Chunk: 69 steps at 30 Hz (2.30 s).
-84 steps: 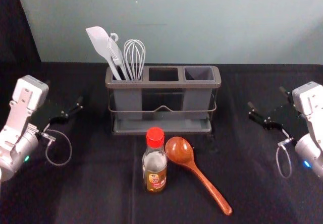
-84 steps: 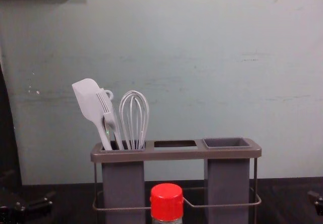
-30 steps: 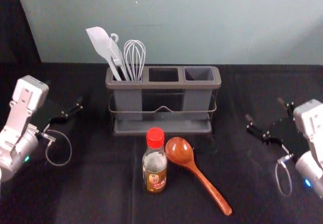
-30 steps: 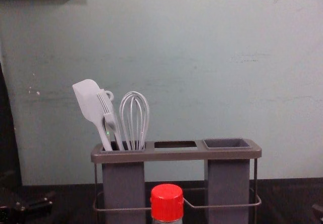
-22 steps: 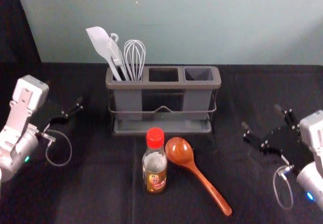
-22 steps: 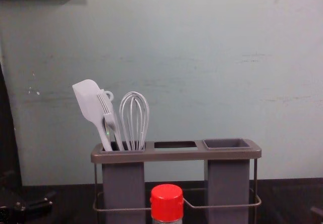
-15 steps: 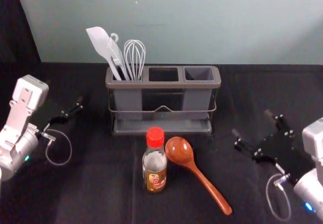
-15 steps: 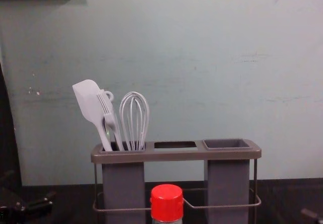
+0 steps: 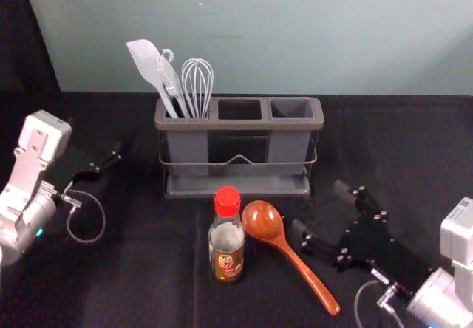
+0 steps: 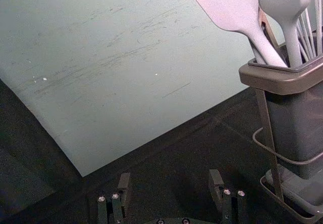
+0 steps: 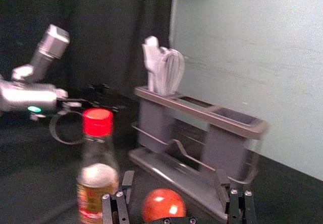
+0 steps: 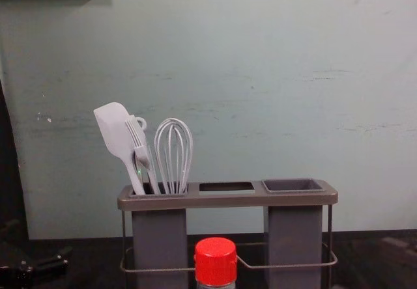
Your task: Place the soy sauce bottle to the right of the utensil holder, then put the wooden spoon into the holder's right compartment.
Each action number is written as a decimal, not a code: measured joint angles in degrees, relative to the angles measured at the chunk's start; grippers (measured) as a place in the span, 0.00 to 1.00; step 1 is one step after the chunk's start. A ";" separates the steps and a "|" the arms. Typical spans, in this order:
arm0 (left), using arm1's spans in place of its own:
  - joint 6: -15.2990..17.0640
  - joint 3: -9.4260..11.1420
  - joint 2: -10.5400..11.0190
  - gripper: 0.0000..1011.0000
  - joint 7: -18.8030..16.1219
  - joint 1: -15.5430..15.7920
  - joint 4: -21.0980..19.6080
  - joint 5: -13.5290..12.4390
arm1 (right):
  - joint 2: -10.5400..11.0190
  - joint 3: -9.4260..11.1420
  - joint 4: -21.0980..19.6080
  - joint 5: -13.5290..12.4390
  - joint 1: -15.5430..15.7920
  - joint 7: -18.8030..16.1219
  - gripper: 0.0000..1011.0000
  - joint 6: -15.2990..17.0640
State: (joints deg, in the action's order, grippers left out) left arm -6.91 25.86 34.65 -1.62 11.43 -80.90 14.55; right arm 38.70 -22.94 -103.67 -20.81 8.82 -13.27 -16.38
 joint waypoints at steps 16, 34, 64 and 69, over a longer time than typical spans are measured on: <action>0.00 0.00 0.00 0.99 0.00 0.00 0.00 0.00 | -5.00 -3.80 -0.63 0.28 -2.55 -6.05 0.99 2.83; 0.00 0.00 0.00 0.99 0.00 0.00 0.00 0.00 | -14.03 -6.23 4.43 3.75 -9.64 -7.96 0.99 7.69; 0.00 0.00 0.00 0.99 0.00 0.00 0.00 0.00 | -16.90 -3.60 2.88 5.61 -7.55 -11.01 0.38 9.11; 0.00 0.00 0.00 0.99 0.00 0.00 0.00 0.00 | -15.75 -1.80 -0.30 4.63 -5.97 -11.08 0.38 8.70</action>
State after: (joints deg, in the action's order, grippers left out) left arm -6.91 25.86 34.65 -1.62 11.43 -80.90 14.55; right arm 22.95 -24.74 -103.97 -16.18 2.85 -24.35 -7.68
